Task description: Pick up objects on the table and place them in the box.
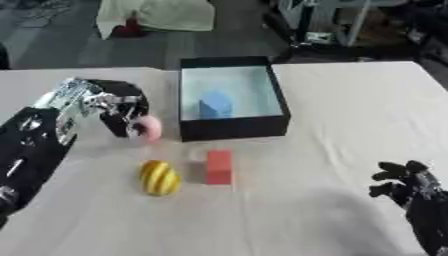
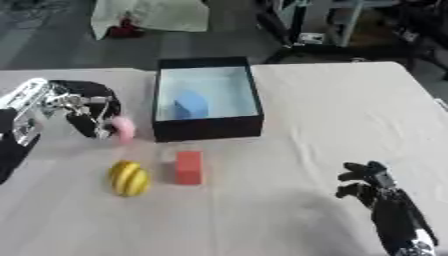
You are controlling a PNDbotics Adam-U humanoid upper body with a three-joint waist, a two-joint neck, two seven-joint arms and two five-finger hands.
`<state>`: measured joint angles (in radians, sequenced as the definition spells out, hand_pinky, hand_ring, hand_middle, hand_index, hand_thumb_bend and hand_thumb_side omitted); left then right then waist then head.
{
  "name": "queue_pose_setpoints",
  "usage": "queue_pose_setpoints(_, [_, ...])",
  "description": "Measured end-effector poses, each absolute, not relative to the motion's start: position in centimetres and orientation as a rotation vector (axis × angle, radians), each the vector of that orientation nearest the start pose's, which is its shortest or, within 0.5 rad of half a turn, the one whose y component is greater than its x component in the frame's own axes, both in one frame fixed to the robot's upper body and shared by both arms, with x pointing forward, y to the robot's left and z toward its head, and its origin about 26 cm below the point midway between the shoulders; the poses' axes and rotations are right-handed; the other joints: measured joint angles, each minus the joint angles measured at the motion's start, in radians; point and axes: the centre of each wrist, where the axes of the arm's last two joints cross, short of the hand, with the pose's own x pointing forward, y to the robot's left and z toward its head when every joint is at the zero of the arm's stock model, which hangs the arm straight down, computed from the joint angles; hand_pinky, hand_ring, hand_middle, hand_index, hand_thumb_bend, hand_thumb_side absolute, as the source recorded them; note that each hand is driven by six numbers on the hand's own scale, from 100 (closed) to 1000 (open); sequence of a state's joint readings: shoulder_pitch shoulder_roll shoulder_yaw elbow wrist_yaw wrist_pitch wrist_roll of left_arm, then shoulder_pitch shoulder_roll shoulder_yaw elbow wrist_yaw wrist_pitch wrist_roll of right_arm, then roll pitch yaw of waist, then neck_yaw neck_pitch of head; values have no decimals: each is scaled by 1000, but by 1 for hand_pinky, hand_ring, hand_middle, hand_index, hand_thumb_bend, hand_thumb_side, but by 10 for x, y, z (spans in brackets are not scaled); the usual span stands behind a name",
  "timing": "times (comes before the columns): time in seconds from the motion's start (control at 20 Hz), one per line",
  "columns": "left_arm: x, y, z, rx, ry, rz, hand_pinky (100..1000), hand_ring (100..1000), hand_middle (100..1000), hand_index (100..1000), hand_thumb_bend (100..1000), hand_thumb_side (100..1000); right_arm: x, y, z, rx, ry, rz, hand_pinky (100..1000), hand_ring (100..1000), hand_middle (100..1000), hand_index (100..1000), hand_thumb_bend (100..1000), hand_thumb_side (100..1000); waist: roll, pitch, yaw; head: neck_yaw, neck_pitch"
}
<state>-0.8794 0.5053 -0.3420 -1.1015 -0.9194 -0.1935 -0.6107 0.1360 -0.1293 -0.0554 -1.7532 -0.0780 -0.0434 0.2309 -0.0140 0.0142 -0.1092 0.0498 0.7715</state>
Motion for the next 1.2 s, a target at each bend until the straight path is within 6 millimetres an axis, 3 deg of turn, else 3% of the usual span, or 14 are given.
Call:
queue_pose_setpoints(0.2, [460, 230, 241, 986, -1314, -1793, 603, 439, 463, 593, 100, 170, 237, -293, 9, 63, -1655, 183, 745, 516, 596, 762, 100, 1000, 0, 0, 0, 1, 0])
queue_pose_setpoints(0.35, [466, 208, 252, 1036, -1381, -1754, 604, 439, 463, 594, 100, 173, 237, -293, 9, 65, -1655, 185, 745, 516, 596, 762, 100, 1000, 0, 0, -1, 2, 0])
queue_pose_setpoints(0.55, [475, 198, 238, 1054, -1365, -1732, 614, 452, 475, 610, 100, 184, 239, -291, 11, 73, -1661, 193, 745, 516, 596, 763, 100, 1000, 0, 0, -21, 12, 0])
queue_pose_setpoints(0.75, [484, 180, 211, 1017, -1333, -1669, 623, 460, 484, 628, 108, 218, 240, -289, 11, 92, -1664, 202, 745, 516, 597, 763, 100, 1000, -1, 0, -36, 29, 0])
queue_pose_setpoints(1.05, [485, 126, 172, 1009, -1324, -1602, 650, 498, 525, 674, 135, 263, 240, -289, 10, 95, -1660, 203, 745, 516, 597, 763, 100, 1000, -1, 0, -27, 28, 0])
queue_pose_setpoints(1.2, [483, 111, 161, 1050, -1332, -1601, 670, 541, 574, 716, 172, 305, 240, -289, 10, 95, -1659, 202, 745, 516, 597, 763, 100, 1000, -1, 0, -26, 27, 0])
